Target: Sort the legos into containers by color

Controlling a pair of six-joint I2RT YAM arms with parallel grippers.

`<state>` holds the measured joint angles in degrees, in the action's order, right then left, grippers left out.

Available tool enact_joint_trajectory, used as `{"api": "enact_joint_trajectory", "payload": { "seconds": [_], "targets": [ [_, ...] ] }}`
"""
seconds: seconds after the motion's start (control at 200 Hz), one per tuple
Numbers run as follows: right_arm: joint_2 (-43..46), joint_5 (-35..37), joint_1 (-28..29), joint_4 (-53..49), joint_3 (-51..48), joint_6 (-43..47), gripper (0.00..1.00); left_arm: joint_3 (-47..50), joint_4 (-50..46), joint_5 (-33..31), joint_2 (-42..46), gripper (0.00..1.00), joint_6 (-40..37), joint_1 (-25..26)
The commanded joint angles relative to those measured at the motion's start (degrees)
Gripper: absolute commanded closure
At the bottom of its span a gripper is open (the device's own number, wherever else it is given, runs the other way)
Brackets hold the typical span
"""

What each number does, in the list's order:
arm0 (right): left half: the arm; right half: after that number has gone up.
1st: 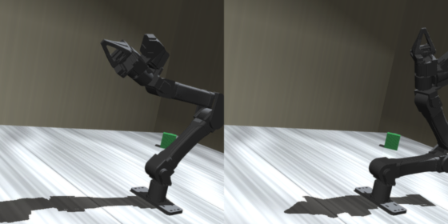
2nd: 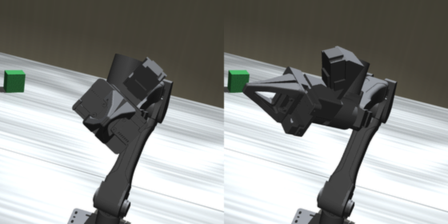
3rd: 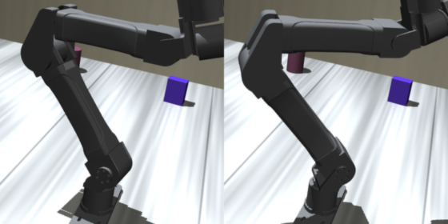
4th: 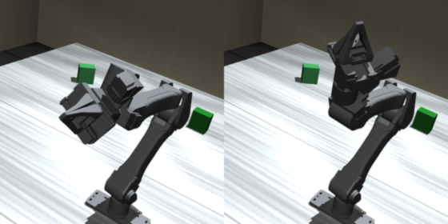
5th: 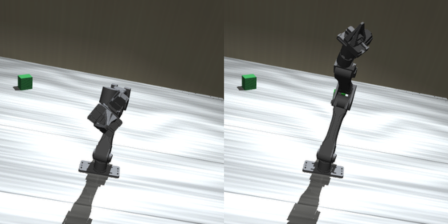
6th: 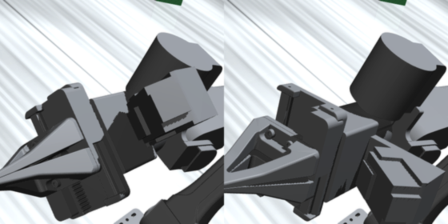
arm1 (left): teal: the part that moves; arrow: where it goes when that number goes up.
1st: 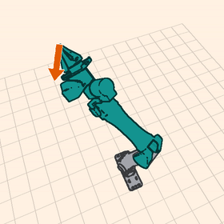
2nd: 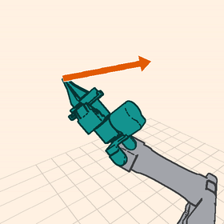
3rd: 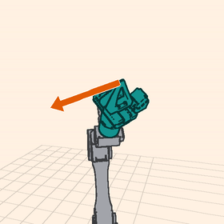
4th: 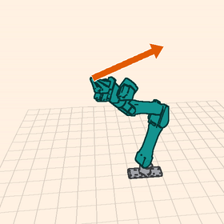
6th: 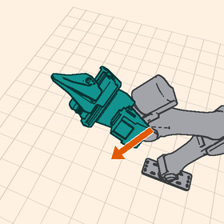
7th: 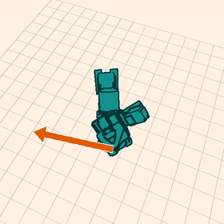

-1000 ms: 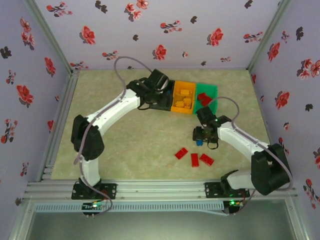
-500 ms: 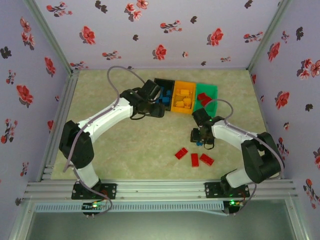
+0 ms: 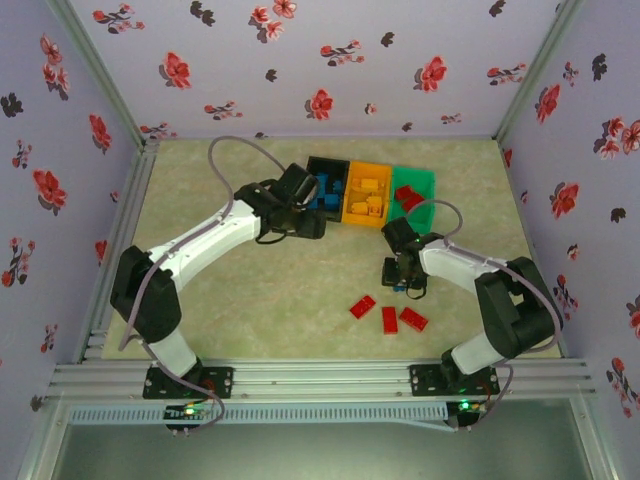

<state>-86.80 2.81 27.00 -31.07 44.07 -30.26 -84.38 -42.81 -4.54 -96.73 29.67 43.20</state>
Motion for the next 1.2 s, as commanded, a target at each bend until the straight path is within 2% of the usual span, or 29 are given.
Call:
{"api": "enact_joint_trajectory", "payload": {
  "seconds": [0.0, 0.475, 0.72, 1.02, 1.195],
  "targets": [
    [-1.6, -1.2, 0.5, 1.4, 0.0, -0.5, 0.54, 1.2, 0.1, -1.7, 2.3, 0.31, 1.0, -0.3],
    [-2.2, -0.8, 0.9, -0.1, 1.8, 0.2, 0.67, 1.9, -1.1, -3.2, 3.2, 0.32, 0.6, -0.4],
    [-0.6, -0.6, 1.6, -2.9, 5.3, 1.2, 0.7, 1.8, -2.2, -4.2, 3.9, 0.32, 0.9, -0.4],
    [0.6, -1.8, 1.6, -7.0, 18.5, 4.1, 0.71, 5.2, -3.2, -4.8, 7.2, 0.32, 2.7, -0.4],
    [-3.0, -3.2, 1.7, -8.7, 29.9, 6.2, 0.72, 7.3, -3.4, -4.8, 8.8, 0.32, 4.0, -0.4]
  ]
}}
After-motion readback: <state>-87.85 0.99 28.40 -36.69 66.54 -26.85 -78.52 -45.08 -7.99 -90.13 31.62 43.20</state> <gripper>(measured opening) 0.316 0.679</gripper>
